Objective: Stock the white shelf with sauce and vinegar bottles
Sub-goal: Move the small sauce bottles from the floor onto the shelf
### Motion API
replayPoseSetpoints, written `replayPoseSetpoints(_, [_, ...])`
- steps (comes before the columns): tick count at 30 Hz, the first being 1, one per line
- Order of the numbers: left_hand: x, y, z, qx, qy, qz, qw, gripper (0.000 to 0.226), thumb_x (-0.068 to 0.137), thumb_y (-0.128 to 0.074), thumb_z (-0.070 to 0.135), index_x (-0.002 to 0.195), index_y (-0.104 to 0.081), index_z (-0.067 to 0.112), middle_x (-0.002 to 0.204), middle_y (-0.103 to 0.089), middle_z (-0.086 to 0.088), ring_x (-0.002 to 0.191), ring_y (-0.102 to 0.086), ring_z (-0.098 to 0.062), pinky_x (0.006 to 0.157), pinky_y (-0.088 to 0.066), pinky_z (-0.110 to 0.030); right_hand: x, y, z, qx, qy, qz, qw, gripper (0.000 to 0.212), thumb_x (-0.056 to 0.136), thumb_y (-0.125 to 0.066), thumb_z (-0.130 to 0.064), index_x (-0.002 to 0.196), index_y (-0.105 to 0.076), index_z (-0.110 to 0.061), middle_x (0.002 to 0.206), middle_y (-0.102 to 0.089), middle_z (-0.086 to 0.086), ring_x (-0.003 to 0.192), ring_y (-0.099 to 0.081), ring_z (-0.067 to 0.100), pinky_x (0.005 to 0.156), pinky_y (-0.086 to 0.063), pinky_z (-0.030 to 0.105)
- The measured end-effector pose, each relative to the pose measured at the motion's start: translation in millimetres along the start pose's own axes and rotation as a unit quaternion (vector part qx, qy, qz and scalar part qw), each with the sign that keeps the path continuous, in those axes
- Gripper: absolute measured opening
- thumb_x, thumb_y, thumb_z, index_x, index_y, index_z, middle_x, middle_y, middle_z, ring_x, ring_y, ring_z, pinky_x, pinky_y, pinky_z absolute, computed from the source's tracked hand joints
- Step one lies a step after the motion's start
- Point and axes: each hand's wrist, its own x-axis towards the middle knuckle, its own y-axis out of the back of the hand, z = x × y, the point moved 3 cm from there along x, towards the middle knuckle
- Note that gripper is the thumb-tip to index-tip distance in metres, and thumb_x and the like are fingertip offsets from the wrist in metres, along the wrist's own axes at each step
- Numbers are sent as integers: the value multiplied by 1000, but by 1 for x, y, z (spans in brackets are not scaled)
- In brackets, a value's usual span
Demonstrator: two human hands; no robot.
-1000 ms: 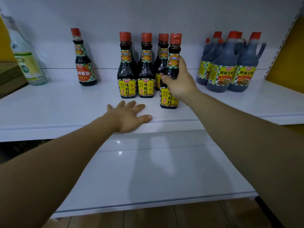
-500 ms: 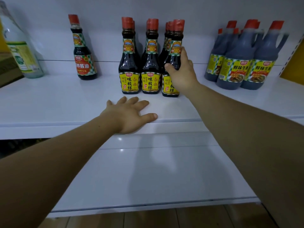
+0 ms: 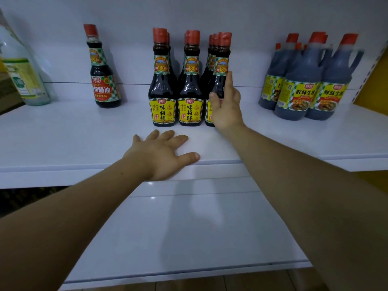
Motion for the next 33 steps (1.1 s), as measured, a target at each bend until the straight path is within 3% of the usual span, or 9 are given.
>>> replayPoseSetpoints(2, [0,0,0,1,0,-2,1000,80,77,-9,81,148,-9,44,160,-7,7,147,-7,-22,114,-11,-60,-4,-4,3,-37,9,-6,999,87,94,-52,-48,154,8,-30,157,-10,9,136,-37,28,112,-34,43])
replayPoseSetpoints(4, [0,0,0,0,1,-2,1000,81,77,-9,81,148,-9,44,160,-7,7,147,-7,-22,114,-11,-60,-5,-7,4,-86,16,-15,996,108,82,-63,-59,153,13,-28,160,-2,9,142,-27,32,112,-33,46])
replayPoseSetpoints(6, [0,0,0,-3,2,-2,1000,80,77,-10,81,148,-9,44,160,-7,8,147,-7,-22,114,-10,-59,-4,-7,4,-109,28,-9,994,116,79,-69,-58,153,15,-26,158,-6,10,139,-31,33,109,-37,48])
replayPoseSetpoints(16, [1,1,0,-10,1,0,1000,78,79,-13,80,148,-11,44,160,-8,7,147,-7,-23,114,-9,-59,-4,-9,4,-127,34,-2,991,114,81,-69,-53,153,15,-24,156,-10,11,133,-39,34,103,-43,48])
replayPoseSetpoints(18, [-1,2,0,-14,1,4,1000,77,80,-14,80,148,-12,44,160,-9,7,147,-7,-23,114,-8,-59,-6,-5,2,-129,15,-24,991,115,80,-69,-55,152,17,-27,159,-2,10,138,-33,35,107,-39,49])
replayPoseSetpoints(21, [-2,3,0,-38,3,-1,999,76,81,-19,79,148,-15,44,160,-10,7,147,-6,-23,114,-5,-59,-14,10,-9,-147,-25,-58,987,115,80,-65,-62,152,17,-27,162,14,8,149,-9,31,117,-24,46])
replayPoseSetpoints(24, [-6,8,1,-65,0,-13,998,76,83,-26,78,148,-21,39,160,-14,6,147,-10,-23,114,-5,-61,-28,37,-31,-215,-35,-102,971,108,83,-56,-67,154,10,-21,162,11,9,150,2,29,120,-15,47])
replayPoseSetpoints(28, [-29,28,7,-78,18,-39,996,78,83,-34,76,147,-29,31,155,-28,3,141,-26,-24,112,-11,-61,-46,78,-70,-331,-34,-178,926,100,86,-45,-72,155,-1,-16,163,-3,12,149,-5,30,119,-16,45])
replayPoseSetpoints(33, [-88,59,4,-83,16,-44,995,78,83,-42,73,148,-26,33,157,-24,2,142,-25,-27,113,-15,-59,-81,112,-134,-354,-17,-196,915,91,90,-43,-68,155,-10,-12,158,-22,14,143,-26,34,111,-29,40])
